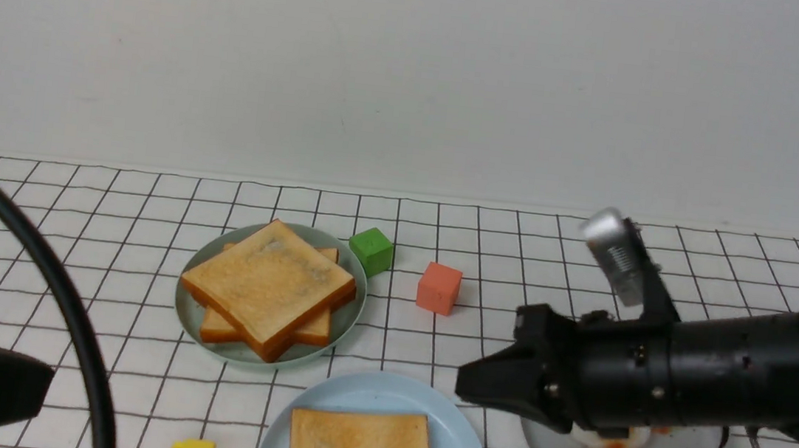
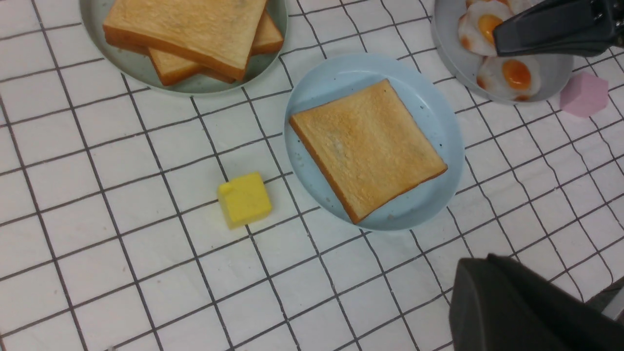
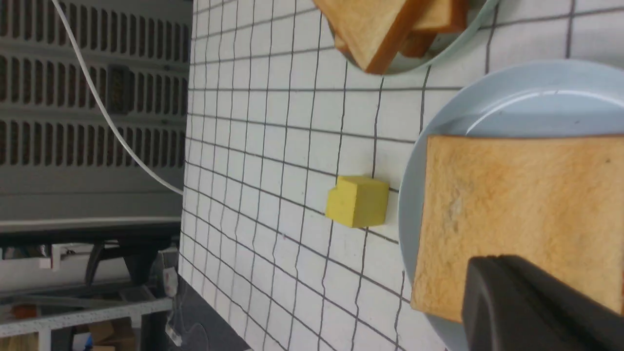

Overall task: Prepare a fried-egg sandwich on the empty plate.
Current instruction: Use the right arm to grab a fried egg

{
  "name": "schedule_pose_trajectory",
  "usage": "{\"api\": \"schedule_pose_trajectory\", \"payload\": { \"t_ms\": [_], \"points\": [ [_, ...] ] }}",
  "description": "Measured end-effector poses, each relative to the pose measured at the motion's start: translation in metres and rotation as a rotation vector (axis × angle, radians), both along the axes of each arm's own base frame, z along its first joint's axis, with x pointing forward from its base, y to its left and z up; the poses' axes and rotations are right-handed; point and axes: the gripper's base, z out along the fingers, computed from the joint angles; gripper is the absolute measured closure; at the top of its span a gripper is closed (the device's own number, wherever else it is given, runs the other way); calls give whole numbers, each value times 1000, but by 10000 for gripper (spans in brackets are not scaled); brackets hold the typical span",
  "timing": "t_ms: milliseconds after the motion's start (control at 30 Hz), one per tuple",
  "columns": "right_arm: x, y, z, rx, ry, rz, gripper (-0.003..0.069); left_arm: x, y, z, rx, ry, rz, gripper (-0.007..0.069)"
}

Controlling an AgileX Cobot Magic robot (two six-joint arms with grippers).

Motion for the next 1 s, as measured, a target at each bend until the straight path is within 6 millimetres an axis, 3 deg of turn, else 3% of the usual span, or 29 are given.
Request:
{"api": "schedule_pose_trajectory", "payload": {
  "t_ms": [100,200,333,400,467,633,1000],
  "points": [
    [3,-5,-2,-38,-19,-21,652,0,0,-3,6,14,4,627],
    [10,-36,4,-119,-43,-82,589,-1,0,-8,16,45,7,627],
    [13,-78,7,-235,-33,-168,474,-1,1,-13,30,69,5,622],
    [13,-111,4,-350,-6,-204,360,-1,0,-18,35,88,3,620],
    [13,-126,2,-417,17,-202,287,-2,-1,-21,31,102,0,620],
    [14,-135,-5,-482,79,-194,158,-1,-3,-21,-6,99,-4,617],
    [44,-125,-42,-301,222,-413,163,-1,-6,-20,-41,105,-10,606]
  ]
}}
